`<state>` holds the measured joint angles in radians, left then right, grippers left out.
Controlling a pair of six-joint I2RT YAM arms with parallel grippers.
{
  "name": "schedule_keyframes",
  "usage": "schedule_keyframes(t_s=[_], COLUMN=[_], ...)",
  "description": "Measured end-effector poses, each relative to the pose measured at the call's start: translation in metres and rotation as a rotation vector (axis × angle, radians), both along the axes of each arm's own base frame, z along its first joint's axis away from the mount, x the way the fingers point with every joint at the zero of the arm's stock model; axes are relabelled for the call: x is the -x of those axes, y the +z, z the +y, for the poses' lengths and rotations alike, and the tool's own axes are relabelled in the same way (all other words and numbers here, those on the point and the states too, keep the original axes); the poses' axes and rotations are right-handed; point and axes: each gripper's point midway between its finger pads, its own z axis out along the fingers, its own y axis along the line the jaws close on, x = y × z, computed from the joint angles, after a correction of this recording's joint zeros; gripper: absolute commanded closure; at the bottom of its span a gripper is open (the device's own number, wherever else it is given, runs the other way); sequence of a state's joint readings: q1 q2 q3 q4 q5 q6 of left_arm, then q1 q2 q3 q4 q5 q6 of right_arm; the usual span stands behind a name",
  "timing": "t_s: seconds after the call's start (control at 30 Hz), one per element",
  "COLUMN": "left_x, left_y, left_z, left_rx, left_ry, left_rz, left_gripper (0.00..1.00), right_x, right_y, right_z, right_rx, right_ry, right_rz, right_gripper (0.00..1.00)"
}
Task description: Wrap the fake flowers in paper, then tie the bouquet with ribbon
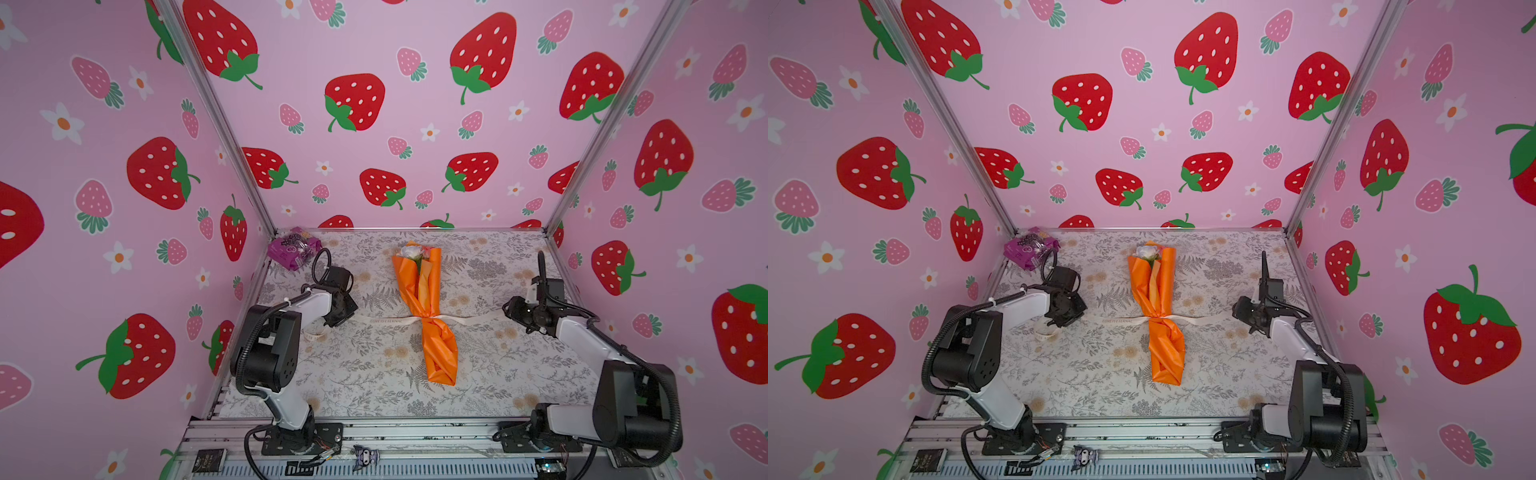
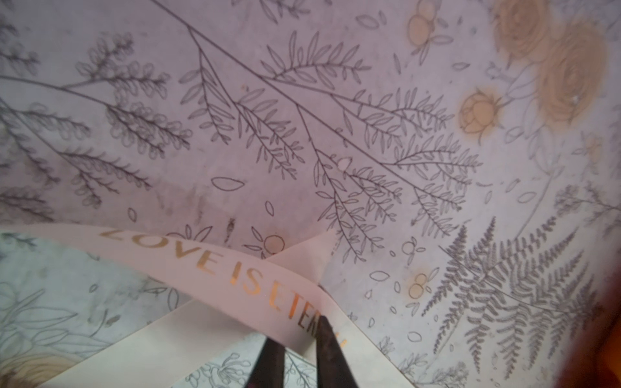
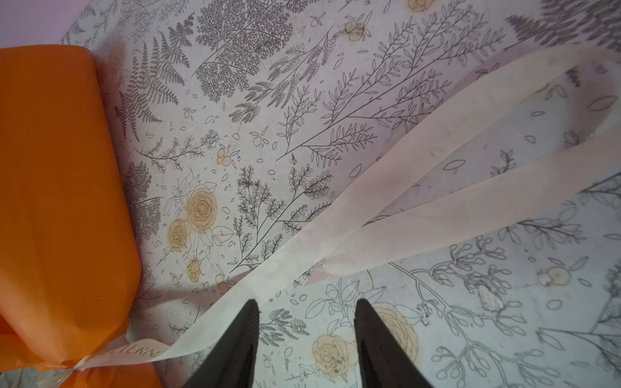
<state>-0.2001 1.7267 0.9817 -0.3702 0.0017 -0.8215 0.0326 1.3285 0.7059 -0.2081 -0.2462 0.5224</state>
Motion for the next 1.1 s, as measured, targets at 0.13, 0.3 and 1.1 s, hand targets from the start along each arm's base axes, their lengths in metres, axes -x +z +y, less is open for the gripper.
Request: schedule_keyframes(t_s=[0.13, 0.3, 1.1], left_x=[-0.001, -0.006, 0.039], left_y=[0.01, 0.05, 0.187], left_z=[-0.007, -0.026, -0.124], left_rx=[0.039, 0.14, 0.59], left_ry=[-0.024, -0.06, -0.213], left_rz=[-0.021, -0.123, -0.342], left_gripper=[1.0, 1.0, 1.0], right_x=[0.0, 0.0, 0.111], right_y=[0.013, 0.05, 0.075], right_z=[0.017, 0.061, 0.326], right_rx=[-0.062, -0.092, 0.201], right_ry=[0.063, 0.225, 1.296], right_rz=[-0.038, -0.186, -0.905], right_gripper=[0.54, 0.55, 0.49])
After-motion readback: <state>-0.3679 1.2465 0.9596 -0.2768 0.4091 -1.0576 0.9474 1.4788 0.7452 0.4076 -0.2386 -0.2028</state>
